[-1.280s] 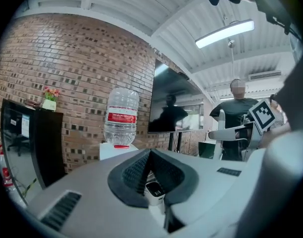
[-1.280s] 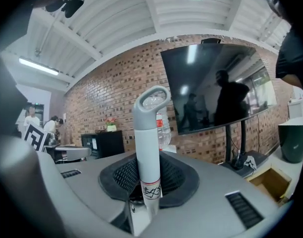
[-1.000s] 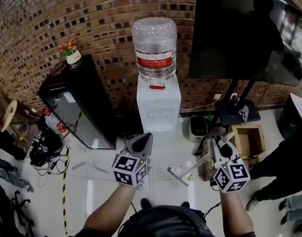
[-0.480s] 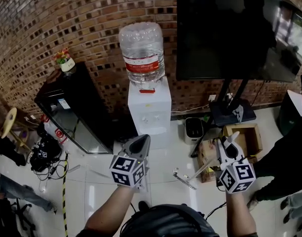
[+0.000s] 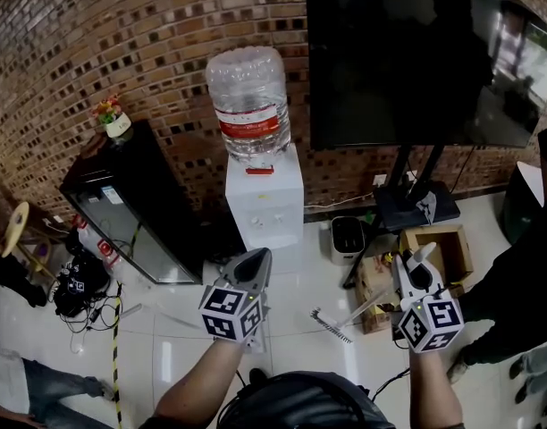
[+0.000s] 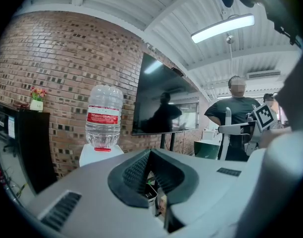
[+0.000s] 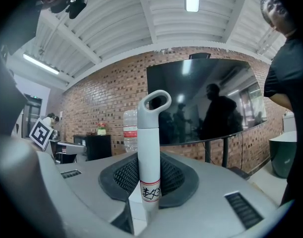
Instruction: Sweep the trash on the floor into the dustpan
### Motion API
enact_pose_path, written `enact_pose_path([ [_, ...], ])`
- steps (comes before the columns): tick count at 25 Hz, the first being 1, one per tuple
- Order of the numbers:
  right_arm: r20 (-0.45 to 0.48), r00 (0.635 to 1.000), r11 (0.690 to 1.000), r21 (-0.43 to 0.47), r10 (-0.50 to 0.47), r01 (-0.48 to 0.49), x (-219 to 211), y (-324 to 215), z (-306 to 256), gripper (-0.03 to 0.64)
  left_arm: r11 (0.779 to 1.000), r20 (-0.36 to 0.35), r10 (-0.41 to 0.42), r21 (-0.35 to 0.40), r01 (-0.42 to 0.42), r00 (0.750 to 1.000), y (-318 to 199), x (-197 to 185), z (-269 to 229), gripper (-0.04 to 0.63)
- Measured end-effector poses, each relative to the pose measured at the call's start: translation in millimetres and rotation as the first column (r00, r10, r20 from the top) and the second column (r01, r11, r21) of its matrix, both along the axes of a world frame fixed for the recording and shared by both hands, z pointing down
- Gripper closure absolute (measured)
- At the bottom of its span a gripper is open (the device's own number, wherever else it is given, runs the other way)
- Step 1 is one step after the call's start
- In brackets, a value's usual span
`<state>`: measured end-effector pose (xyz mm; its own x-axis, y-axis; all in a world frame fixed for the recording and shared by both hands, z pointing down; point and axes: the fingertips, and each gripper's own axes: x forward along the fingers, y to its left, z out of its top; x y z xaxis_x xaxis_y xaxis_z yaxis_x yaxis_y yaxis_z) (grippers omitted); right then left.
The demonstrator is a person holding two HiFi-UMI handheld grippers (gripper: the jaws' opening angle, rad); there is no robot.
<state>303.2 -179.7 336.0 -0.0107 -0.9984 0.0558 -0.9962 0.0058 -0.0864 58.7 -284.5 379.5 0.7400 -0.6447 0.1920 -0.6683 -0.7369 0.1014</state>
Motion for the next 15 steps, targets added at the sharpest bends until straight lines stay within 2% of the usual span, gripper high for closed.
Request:
enact_pose_path([
  [15, -0.004, 1.000, 1.000, -0.005, 0.013, -0.013, -2.6, -3.9, -1.5, 0.520, 1.000, -0.005, 0.004, 0.002, -0.004, 1.000, -8.6, -7.9, -2.4, 0.591],
])
